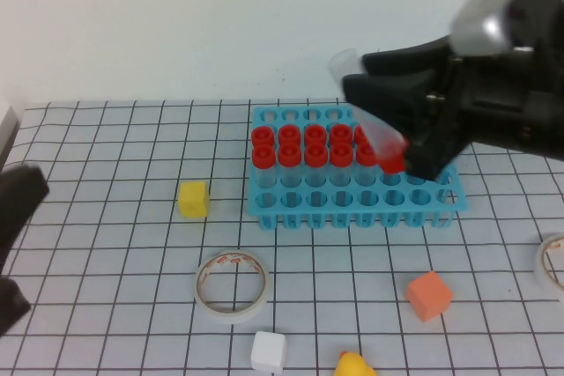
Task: Place the test tubes
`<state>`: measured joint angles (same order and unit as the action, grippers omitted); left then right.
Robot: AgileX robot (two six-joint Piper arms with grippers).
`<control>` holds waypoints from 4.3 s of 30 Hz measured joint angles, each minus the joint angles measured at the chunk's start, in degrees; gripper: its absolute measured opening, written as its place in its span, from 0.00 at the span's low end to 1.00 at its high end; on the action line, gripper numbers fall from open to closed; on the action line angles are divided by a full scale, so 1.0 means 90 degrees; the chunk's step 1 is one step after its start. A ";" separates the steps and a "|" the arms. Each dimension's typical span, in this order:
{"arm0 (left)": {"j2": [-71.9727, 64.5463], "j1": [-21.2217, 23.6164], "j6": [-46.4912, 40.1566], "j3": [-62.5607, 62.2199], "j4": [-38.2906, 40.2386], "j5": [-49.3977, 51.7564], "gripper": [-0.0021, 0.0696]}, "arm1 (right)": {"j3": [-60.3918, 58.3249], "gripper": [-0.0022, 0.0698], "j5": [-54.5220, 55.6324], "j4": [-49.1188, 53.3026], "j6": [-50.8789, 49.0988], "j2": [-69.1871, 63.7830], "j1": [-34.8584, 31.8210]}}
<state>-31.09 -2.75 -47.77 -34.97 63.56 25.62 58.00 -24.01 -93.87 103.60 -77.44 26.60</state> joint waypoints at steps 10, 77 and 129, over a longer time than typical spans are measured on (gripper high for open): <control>-0.0034 0.0000 -0.2782 0.0000 0.3563 0.0055 0.03 | -0.0335 0.34 -0.1054 -0.0321 0.0617 0.0990 -0.0008; -0.7766 -0.1817 -0.1168 -0.2795 0.3365 0.4542 0.79 | 0.1387 0.34 -0.4015 0.9831 0.0503 -0.0381 0.2877; -0.7766 -0.2357 -0.1210 -0.2806 0.3165 0.4584 0.43 | 0.1455 0.32 -0.3733 0.9770 0.0118 -0.0381 0.2882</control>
<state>-100.98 -23.97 -58.66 -60.22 92.04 66.87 71.10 -57.61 -5.94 104.67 -80.88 52.55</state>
